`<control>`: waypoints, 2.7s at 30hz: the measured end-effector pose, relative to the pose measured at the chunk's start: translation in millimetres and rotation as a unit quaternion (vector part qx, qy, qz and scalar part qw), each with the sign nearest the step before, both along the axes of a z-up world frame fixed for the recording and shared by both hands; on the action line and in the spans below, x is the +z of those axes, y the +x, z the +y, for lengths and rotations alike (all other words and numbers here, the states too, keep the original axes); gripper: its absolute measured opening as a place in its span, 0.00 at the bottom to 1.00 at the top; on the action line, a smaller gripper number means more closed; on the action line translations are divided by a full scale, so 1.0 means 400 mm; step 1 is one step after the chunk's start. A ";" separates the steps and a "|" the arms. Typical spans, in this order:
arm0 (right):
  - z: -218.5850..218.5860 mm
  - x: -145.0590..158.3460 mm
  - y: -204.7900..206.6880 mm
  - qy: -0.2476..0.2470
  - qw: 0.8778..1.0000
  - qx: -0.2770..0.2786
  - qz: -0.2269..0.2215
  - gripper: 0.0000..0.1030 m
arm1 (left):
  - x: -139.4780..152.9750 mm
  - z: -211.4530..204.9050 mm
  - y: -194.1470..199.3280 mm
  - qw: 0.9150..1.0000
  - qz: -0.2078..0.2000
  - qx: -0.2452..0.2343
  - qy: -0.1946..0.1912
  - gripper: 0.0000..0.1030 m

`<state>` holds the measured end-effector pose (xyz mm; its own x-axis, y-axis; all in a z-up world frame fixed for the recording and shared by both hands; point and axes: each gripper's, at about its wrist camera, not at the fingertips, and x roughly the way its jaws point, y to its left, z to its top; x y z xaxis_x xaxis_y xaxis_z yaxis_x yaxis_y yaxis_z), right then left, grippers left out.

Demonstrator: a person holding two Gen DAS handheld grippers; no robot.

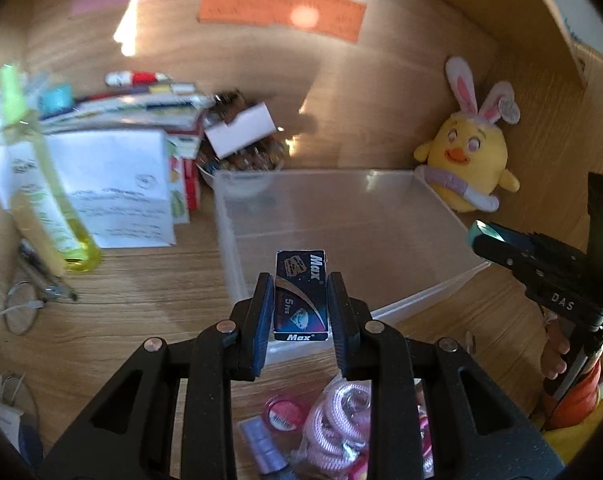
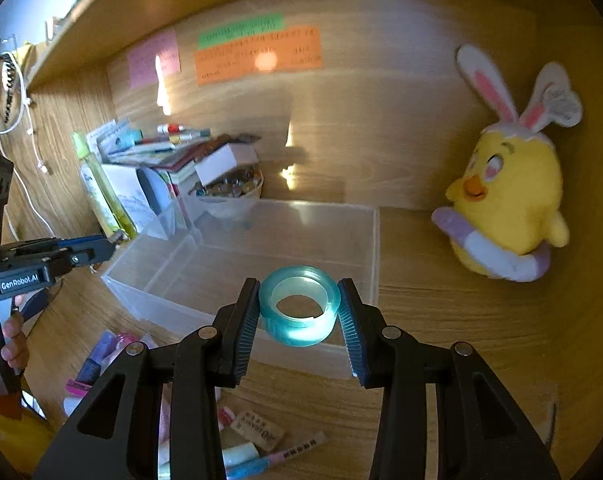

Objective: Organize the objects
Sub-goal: 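Drop the staple box into the clear box with left tool while right tool drops tape in, then grasp the purple-capped black bottle with the left tool while the right tool grasps a pastel marker, then place the black bottle into the clear box with the left tool while the right tool drops the marker in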

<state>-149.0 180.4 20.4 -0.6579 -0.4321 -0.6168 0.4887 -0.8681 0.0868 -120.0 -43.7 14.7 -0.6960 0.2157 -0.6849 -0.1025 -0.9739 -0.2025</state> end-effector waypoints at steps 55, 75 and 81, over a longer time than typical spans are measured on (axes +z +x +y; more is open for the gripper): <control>0.062 -0.183 0.227 -0.037 0.988 -0.036 -0.146 0.59 | -0.167 -0.043 0.208 0.995 -0.075 0.053 -0.050 0.73; 0.080 -0.204 0.172 0.010 0.990 -0.069 -0.125 0.25 | -0.185 -0.053 0.215 0.992 -0.067 0.065 -0.080 0.23; 0.115 -0.201 0.158 0.008 0.988 -0.090 -0.124 0.10 | -0.174 -0.069 0.221 0.993 -0.058 0.075 -0.072 0.23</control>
<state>-85.7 226.2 -59.8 -0.5503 -0.3113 -0.7748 0.2918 -0.9411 0.1708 -31.8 -71.3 -54.9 -0.6277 0.0103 -0.7784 0.0608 -0.9962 -0.0621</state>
